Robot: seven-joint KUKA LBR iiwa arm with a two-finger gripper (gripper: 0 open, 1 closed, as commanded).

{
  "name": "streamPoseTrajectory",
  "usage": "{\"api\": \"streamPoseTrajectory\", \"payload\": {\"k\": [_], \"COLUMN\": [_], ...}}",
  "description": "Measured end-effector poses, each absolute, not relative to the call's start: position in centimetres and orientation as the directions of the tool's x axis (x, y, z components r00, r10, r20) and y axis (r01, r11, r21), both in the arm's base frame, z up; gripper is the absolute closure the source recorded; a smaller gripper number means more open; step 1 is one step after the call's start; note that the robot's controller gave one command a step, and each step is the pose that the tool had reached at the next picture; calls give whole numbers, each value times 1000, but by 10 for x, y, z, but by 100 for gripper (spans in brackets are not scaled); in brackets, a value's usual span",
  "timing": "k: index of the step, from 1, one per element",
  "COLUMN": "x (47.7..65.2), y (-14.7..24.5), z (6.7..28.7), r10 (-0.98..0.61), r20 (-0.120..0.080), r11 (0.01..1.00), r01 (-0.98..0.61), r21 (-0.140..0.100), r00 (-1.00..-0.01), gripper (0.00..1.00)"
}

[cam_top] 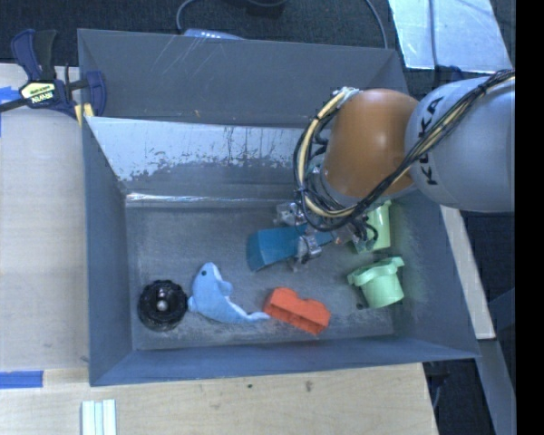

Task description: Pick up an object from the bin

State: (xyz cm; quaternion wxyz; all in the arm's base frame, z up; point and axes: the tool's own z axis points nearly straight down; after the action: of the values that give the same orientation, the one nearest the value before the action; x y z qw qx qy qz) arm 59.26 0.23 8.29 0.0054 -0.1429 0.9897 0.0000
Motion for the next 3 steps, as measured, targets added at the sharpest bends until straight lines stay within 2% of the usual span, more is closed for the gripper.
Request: {"api": "streamPoseTrajectory", "payload": {"k": [1,2,3], "x": [592,598,599], "y": [2,37,46], "z": [87,115,102], "r10": [-285,-340,-355], "r20": [-7,-19,-20], "r11": [959,940,935], "r01": [-285,-340,-355], "r21": [-1,-7,-6], "r00": [-959,-940,-935], "gripper": [100,100,100]}}
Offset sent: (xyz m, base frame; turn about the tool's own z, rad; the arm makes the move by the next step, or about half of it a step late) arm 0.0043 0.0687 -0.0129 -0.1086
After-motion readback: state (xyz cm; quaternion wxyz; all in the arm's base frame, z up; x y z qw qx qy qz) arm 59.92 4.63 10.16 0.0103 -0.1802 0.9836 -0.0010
